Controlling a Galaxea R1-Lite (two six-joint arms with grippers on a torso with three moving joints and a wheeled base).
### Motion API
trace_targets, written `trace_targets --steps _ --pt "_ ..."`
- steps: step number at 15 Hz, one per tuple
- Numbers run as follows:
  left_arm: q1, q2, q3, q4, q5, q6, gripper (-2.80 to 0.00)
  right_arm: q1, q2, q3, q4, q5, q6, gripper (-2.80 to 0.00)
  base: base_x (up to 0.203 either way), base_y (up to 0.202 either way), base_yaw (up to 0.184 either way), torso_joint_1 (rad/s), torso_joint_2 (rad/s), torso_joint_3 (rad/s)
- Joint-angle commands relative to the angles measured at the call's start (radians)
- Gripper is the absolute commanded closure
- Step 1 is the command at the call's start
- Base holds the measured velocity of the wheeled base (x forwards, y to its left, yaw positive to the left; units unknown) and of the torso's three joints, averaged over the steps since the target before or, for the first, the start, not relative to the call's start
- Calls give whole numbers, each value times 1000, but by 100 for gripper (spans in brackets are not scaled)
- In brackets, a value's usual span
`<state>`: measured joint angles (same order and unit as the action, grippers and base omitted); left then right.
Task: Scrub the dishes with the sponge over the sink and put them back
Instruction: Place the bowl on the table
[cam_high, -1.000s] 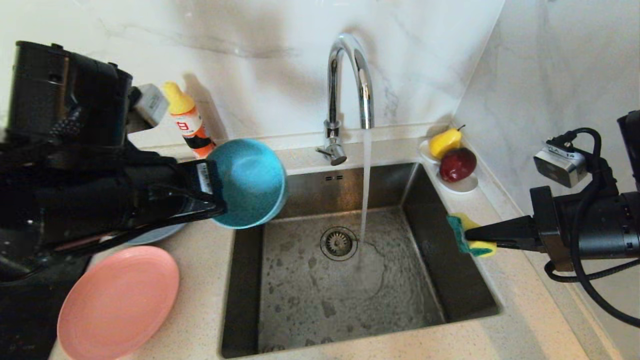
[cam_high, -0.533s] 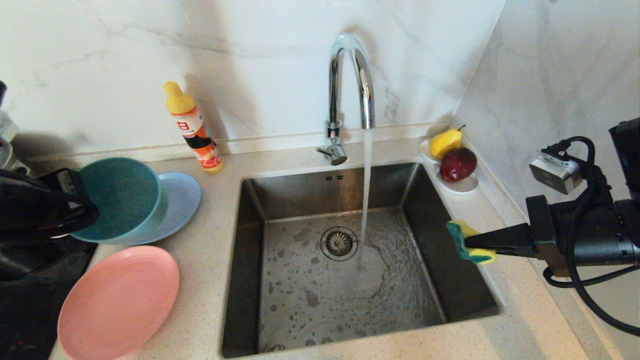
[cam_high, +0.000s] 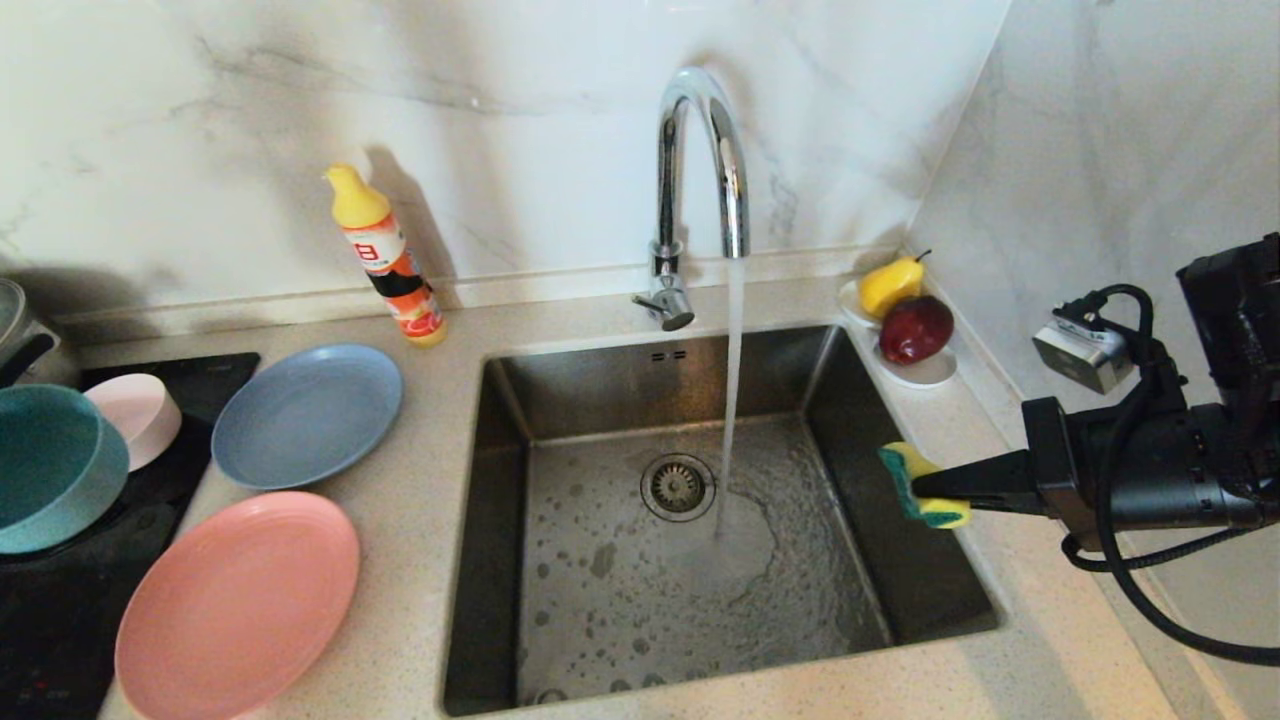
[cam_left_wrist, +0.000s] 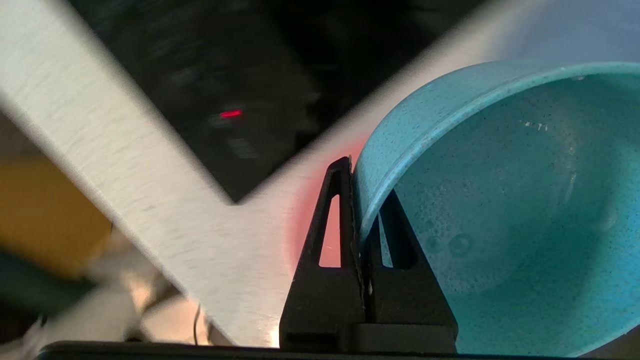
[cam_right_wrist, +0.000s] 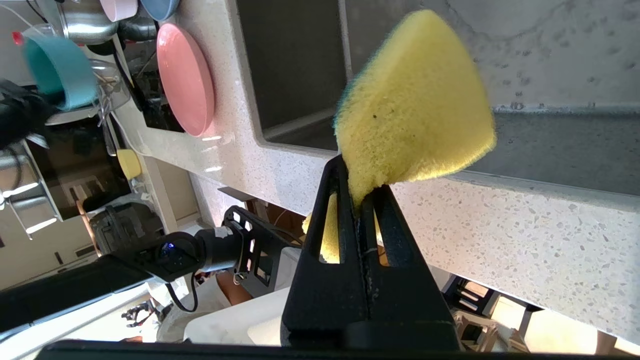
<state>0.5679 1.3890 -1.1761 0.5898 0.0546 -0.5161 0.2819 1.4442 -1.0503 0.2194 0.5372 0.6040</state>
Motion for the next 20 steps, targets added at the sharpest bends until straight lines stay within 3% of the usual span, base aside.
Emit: trace_targets --steps 1,5,9,16,20 --pt "100 83 28 -3 -18 4 0 0 13 6 -3 4 3 0 0 0 0 0 0 0" --pt "227 213 135 -177 -49 33 0 0 44 8 -35 6 5 0 0 0 0 0 0 0" --pt "304 278 144 -235 -98 50 0 -4 54 8 -35 7 9 0 0 0 0 0 0 0" --pt "363 438 150 -384 -132 56 0 -17 67 12 -35 8 10 0 0 0 0 0 0 0" --pt "364 437 141 -387 -175 69 0 -18 67 12 -35 9 8 0 0 0 0 0 0 0"
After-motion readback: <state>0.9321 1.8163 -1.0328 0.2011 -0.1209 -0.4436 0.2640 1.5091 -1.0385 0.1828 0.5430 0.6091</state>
